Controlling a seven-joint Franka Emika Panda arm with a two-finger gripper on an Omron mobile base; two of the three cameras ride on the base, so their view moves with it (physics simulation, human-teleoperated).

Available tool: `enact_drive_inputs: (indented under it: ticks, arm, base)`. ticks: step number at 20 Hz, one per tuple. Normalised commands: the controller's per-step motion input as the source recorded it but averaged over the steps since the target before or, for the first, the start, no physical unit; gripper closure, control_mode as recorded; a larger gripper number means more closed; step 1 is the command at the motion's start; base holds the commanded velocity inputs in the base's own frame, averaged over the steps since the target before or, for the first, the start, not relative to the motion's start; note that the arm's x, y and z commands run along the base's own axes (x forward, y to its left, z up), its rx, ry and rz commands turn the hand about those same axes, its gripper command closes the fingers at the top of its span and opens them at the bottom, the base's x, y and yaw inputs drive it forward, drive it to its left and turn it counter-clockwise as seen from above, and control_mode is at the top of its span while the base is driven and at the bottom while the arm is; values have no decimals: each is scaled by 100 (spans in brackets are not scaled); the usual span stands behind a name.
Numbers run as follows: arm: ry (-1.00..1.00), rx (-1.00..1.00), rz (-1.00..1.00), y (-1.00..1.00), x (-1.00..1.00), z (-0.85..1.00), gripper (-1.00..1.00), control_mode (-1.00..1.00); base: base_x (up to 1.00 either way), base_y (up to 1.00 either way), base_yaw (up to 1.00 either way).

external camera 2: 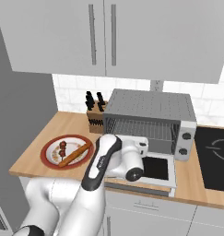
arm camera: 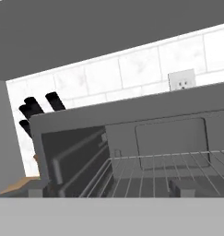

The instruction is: Pick up the kebab skewer and baguette bread, and place them inside the toaster oven. Close the toaster oven door and start by setting the timer.

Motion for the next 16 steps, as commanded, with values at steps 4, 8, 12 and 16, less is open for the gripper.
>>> enact_drive_inputs:
  ticks: [4, 8, 12, 16]
  arm:
    - [0, 1, 2, -27, 57, 0, -100, -100]
    - [0, -3, 6, -19, 26, -37, -100, -100]
    - [0, -5, 7, -28, 23, -30, -100, -100]
    - [0, -5, 8, -40, 16, -6, -100, -100]
  base:
    - [0, 0, 0]
    - [0, 0, 0]
    - [0, 0, 0]
    - [0, 0, 0]
